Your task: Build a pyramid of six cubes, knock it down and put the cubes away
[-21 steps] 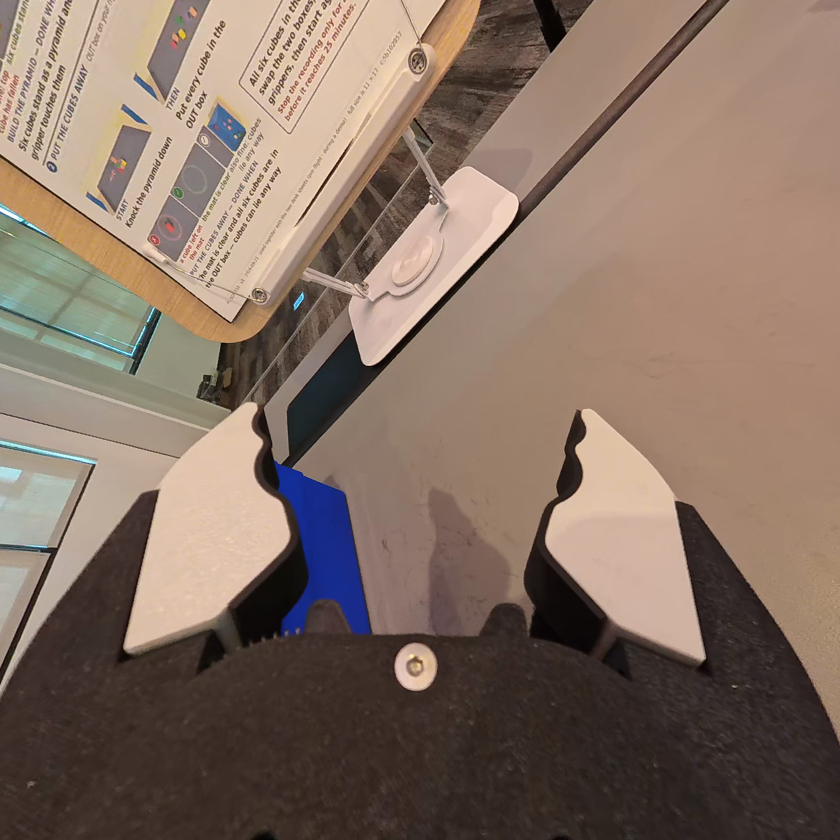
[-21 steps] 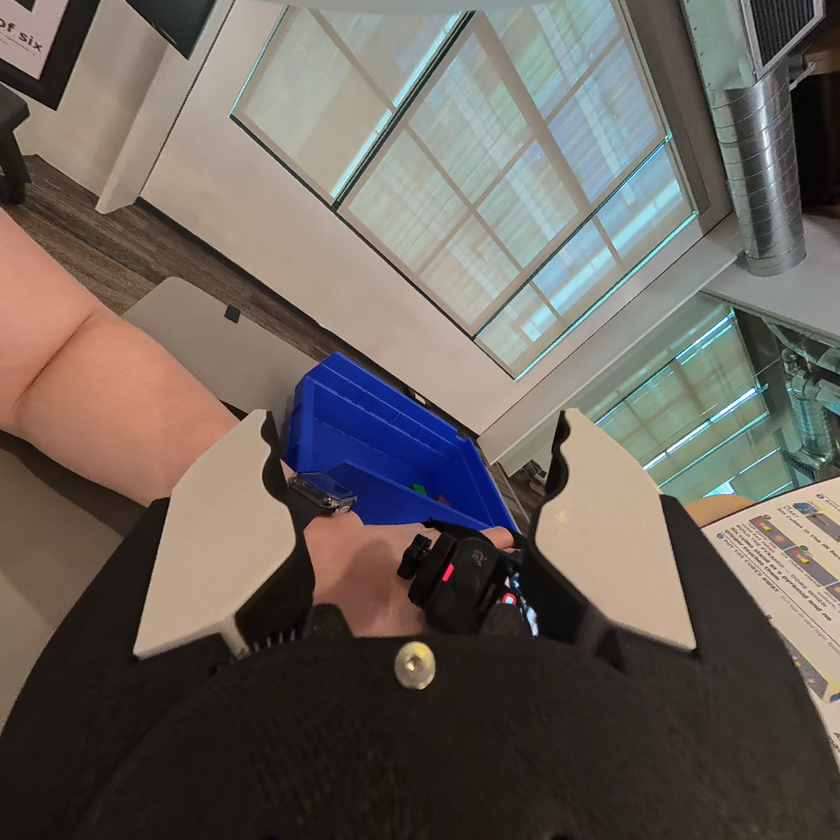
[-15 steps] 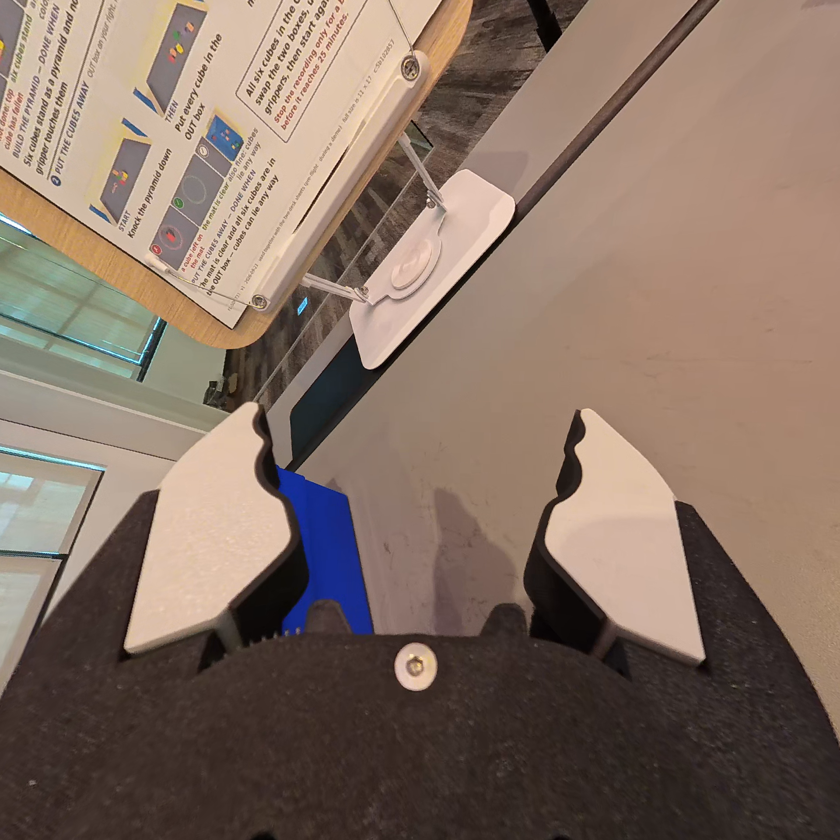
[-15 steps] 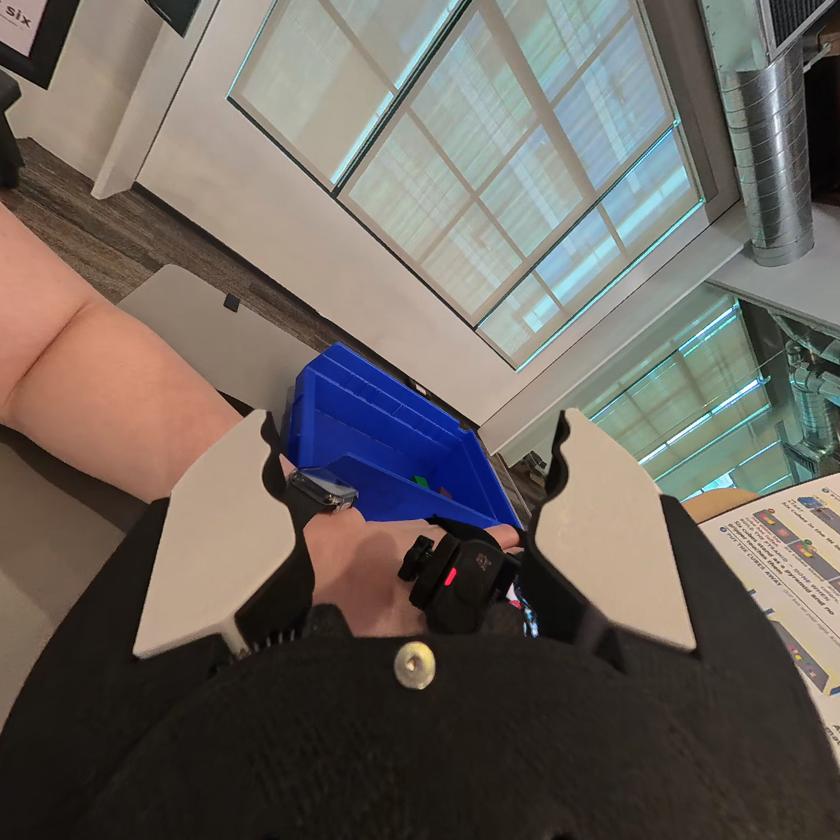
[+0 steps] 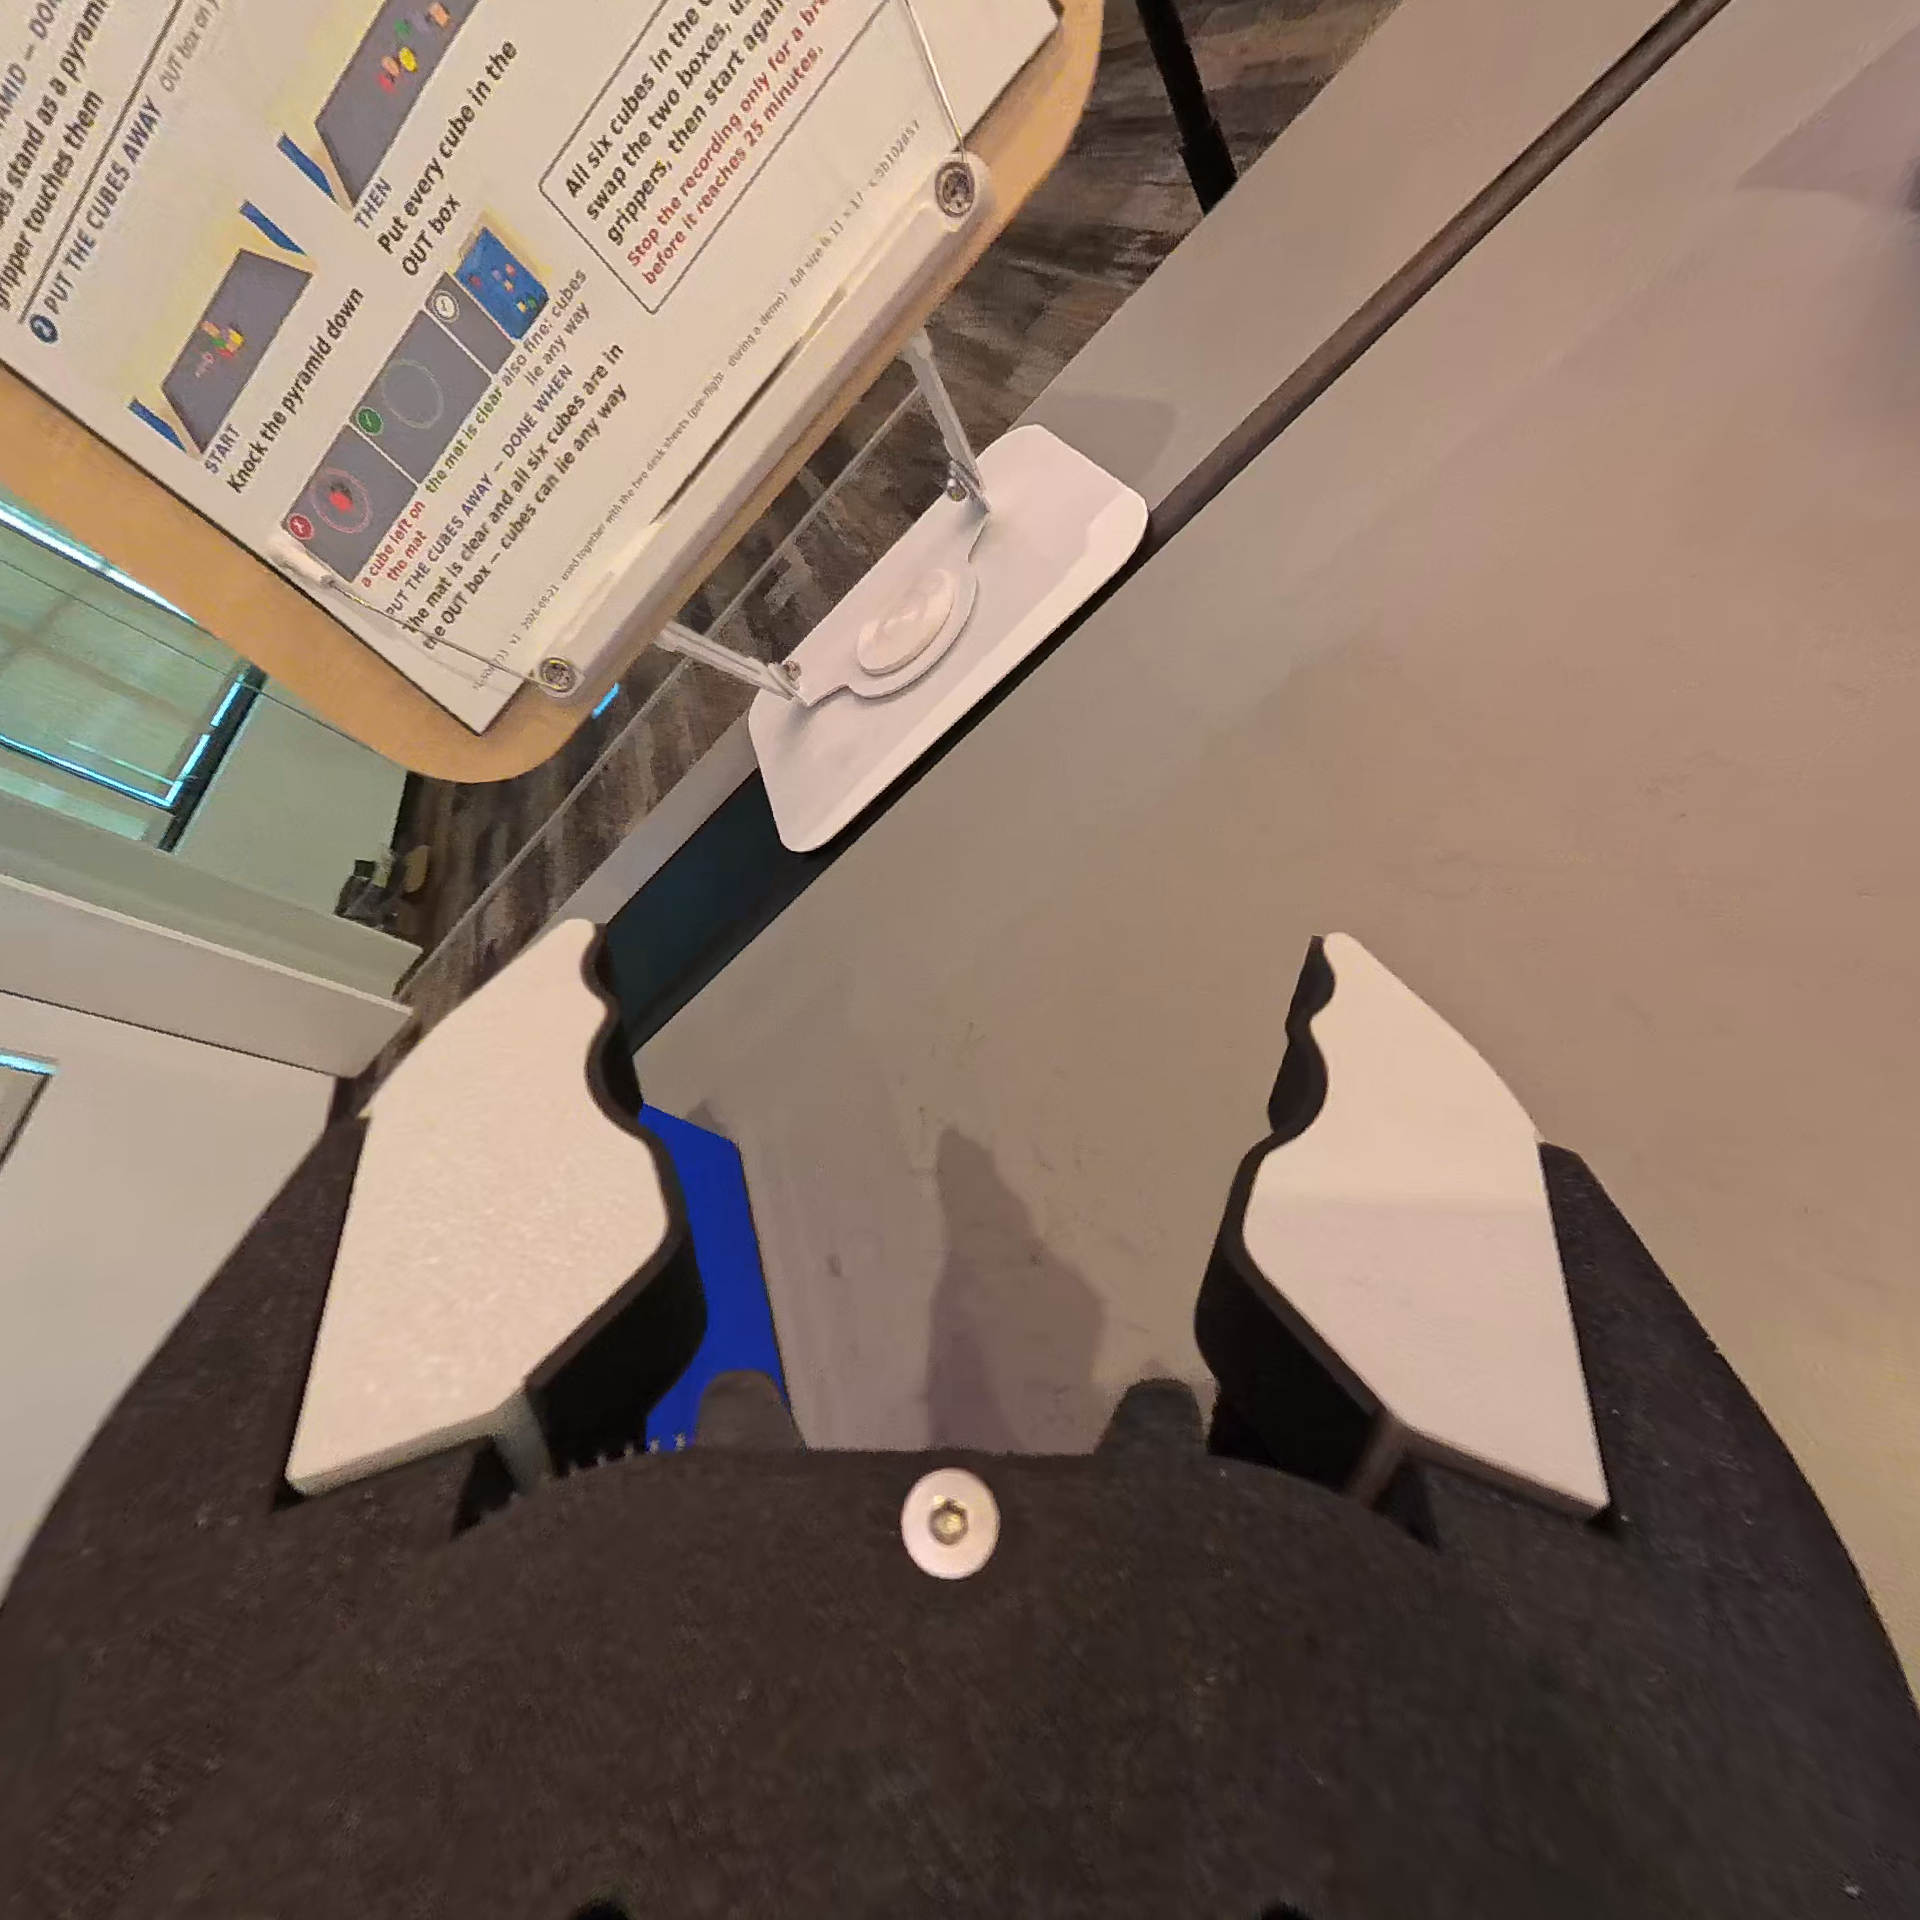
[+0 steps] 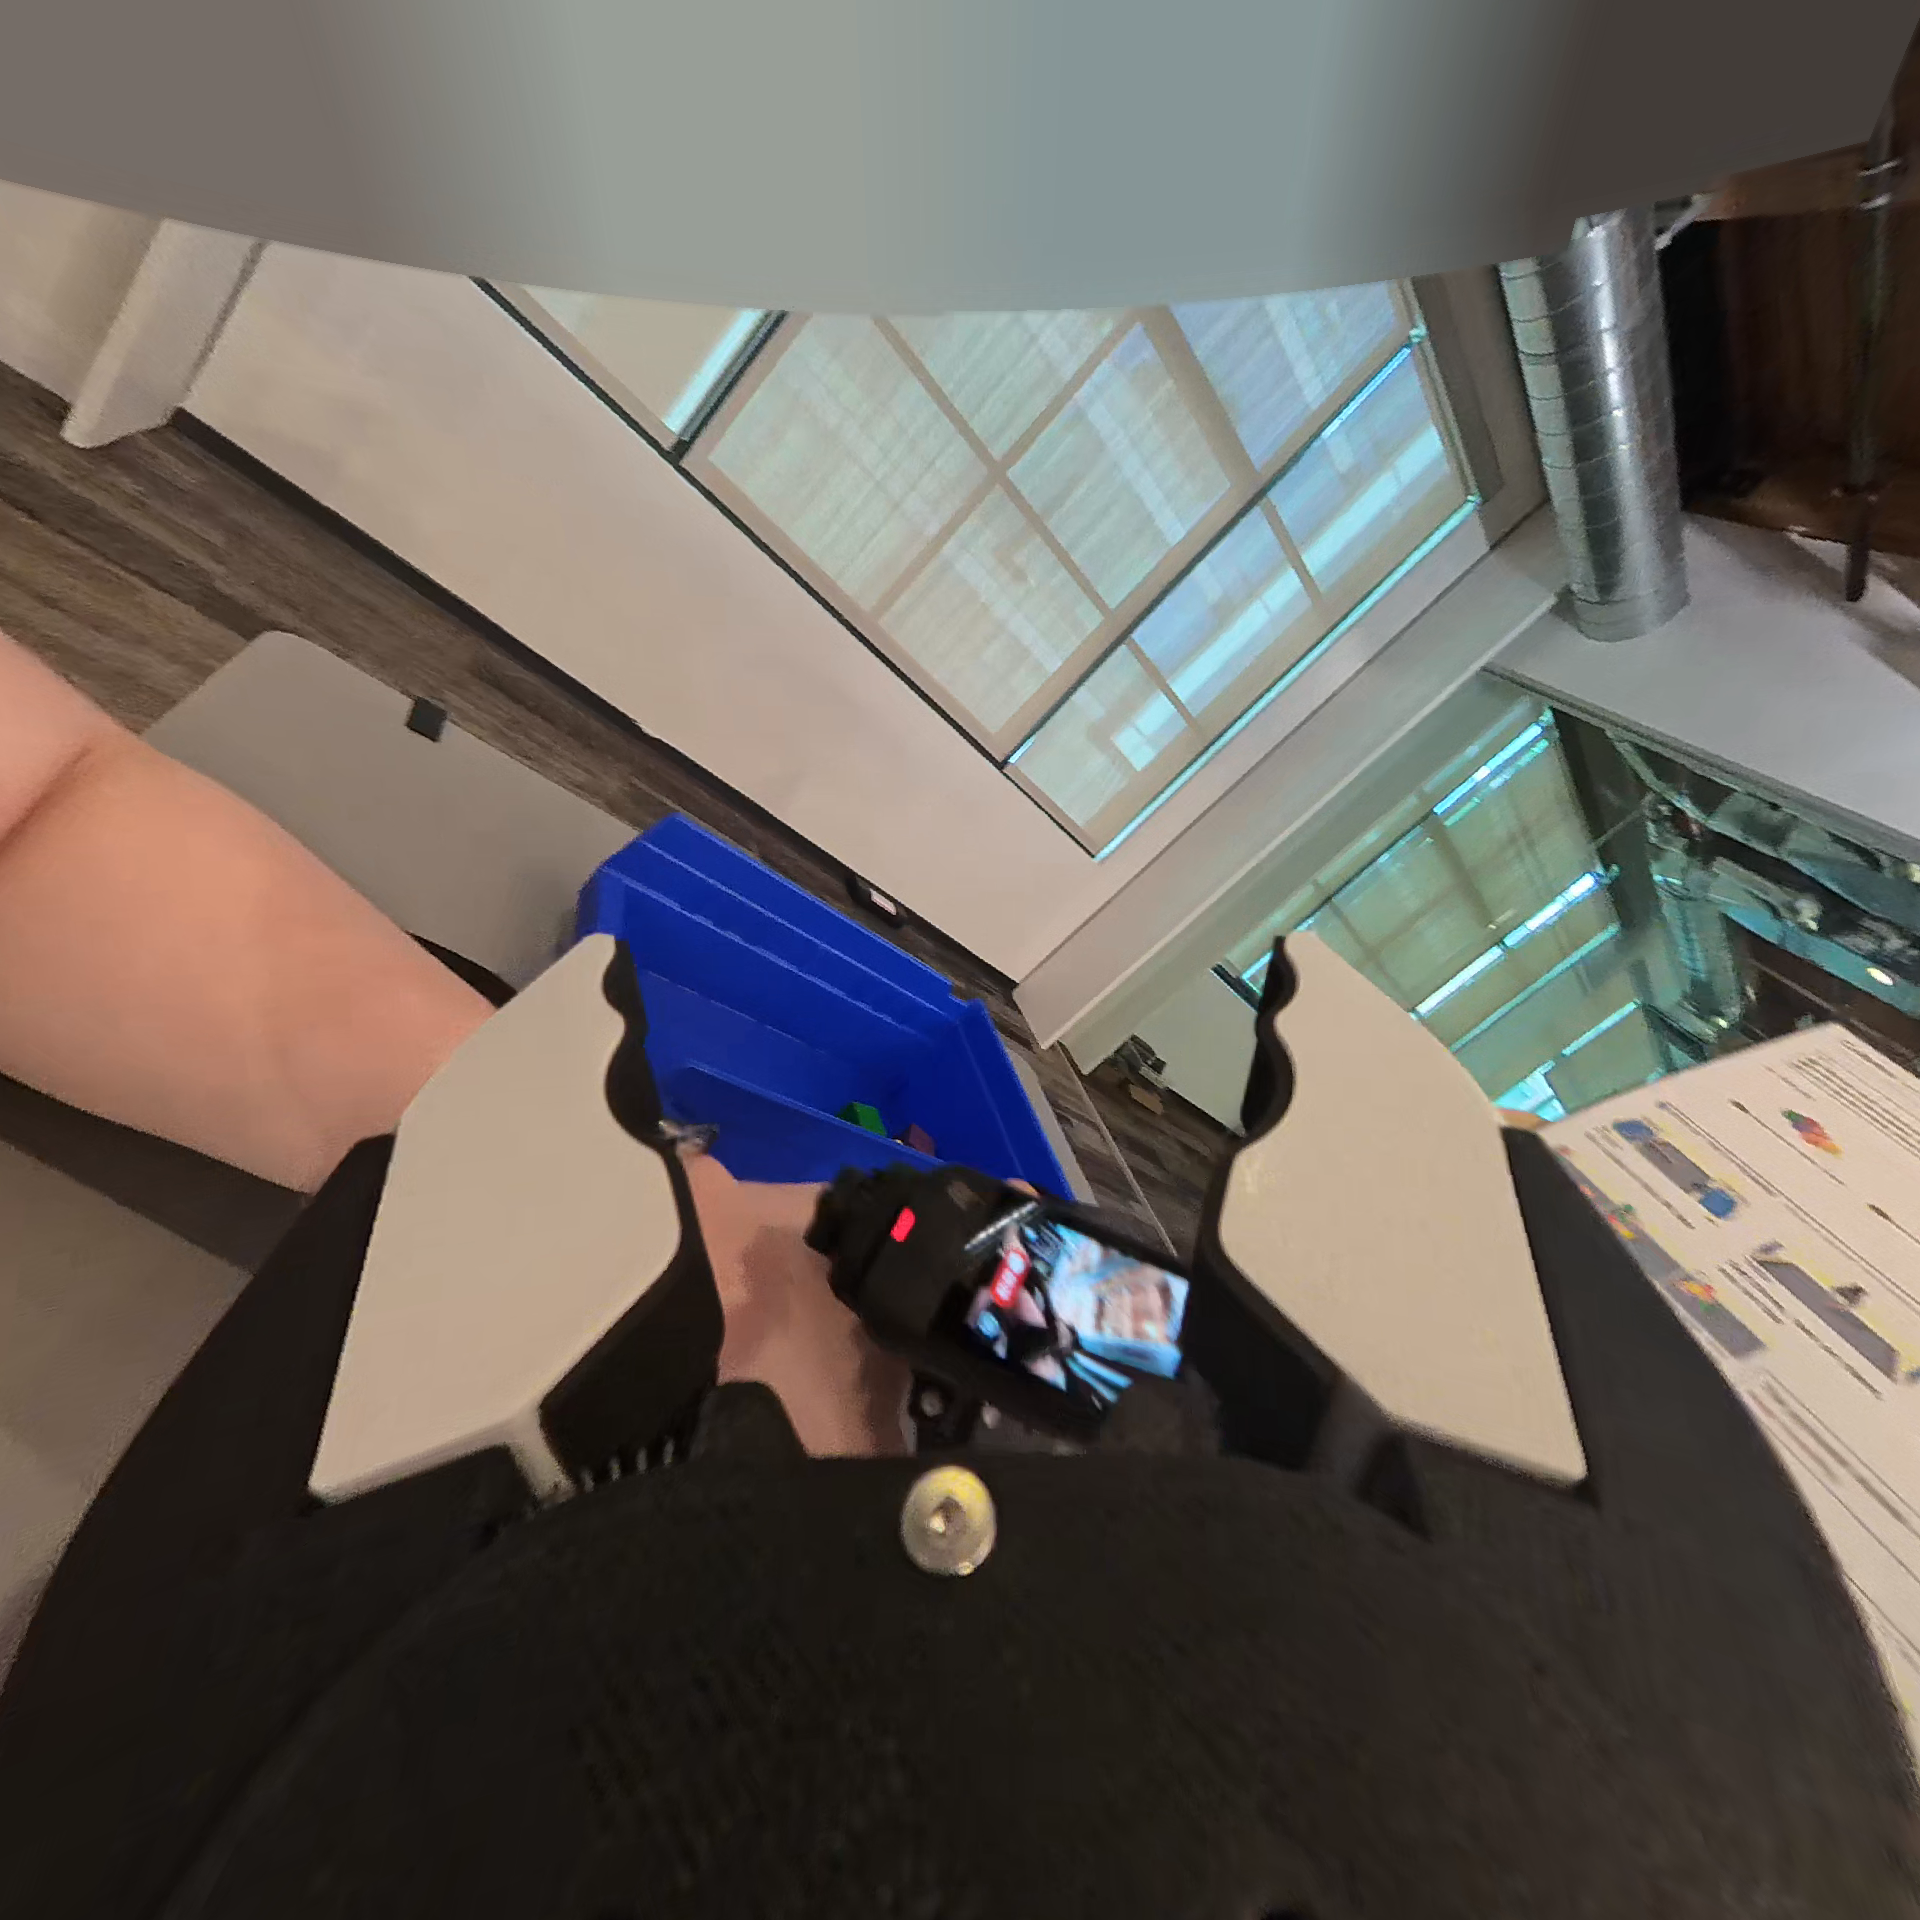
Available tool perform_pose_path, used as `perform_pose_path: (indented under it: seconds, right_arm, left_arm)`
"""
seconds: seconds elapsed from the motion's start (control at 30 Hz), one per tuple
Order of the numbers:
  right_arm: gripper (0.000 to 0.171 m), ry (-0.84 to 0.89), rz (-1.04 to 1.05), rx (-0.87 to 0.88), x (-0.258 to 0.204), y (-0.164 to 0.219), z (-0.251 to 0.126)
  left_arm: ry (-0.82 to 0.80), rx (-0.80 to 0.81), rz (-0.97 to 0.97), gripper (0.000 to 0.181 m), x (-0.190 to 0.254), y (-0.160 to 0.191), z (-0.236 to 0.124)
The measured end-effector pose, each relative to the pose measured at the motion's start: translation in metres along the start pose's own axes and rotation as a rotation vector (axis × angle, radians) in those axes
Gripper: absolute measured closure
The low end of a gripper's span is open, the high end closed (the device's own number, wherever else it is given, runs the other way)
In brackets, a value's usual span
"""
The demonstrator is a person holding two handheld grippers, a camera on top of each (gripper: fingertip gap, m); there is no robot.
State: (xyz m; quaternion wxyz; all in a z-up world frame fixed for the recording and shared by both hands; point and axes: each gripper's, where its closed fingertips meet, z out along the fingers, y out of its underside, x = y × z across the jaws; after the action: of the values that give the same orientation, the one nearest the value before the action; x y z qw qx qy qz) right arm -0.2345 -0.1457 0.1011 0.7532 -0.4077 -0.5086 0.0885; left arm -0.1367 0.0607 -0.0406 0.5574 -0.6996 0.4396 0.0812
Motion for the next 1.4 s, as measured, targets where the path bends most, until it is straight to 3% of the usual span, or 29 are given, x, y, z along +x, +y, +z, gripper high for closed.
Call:
perform_pose_path:
  seconds: [0.17, 0.63, 1.07, 1.4]
  right_arm:
    - [0.058, 0.040, 0.060, -0.050, 0.024, 0.014, -0.007]
    - [0.060, -0.113, 0.014, -0.021, -0.035, 0.013, 0.013]
    - [0.060, -0.122, 0.031, -0.043, -0.038, 0.021, 0.017]
    - [0.062, -0.106, -0.023, -0.012, -0.036, -0.003, 0.010]
  left_arm:
    - [-0.016, 0.015, -0.033, 0.062, -0.013, -0.003, -0.003]
    - [-0.093, 0.000, 0.089, 0.062, -0.007, -0.004, -0.005]
    - [-0.093, 0.004, 0.113, 0.063, -0.002, -0.006, -0.005]
    - [-0.076, -0.005, 0.086, 0.063, -0.005, -0.002, -0.003]
